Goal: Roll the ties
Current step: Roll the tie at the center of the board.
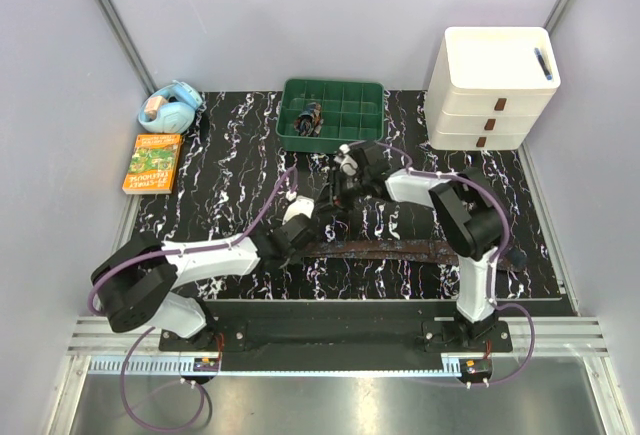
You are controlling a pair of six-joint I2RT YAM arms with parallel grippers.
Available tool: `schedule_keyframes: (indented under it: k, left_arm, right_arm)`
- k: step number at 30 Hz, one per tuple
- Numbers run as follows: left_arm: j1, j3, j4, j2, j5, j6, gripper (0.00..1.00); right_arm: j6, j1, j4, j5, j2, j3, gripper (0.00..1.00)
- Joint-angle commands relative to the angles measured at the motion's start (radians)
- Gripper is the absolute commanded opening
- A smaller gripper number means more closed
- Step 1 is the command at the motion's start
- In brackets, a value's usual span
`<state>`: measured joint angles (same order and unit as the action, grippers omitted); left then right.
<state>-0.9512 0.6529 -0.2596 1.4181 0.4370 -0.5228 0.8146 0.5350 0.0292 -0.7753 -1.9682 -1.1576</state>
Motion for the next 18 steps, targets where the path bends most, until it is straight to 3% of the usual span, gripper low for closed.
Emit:
schedule_keyframes:
  k: [1, 7, 18]
  left_arm:
    - [-0.003, -0.022, 0.042, -0.022, -0.038, -0.032, 0.13]
    - [-0.003, -0.038, 0.056, -0.030, -0.029, -0.045, 0.16]
    - [-0.001, -0.056, 0.066, -0.037, -0.014, -0.054, 0.17]
  right_arm:
    - [-0.069, 0.078, -0.101, -0.048, -0.055, -0.097, 0.36]
    - [-0.072, 0.134, -0.127, -0.025, -0.112, -0.134, 0.36]
    - [-0.061, 0.154, -0.143, 0.082, -0.040, -0.048, 0.36]
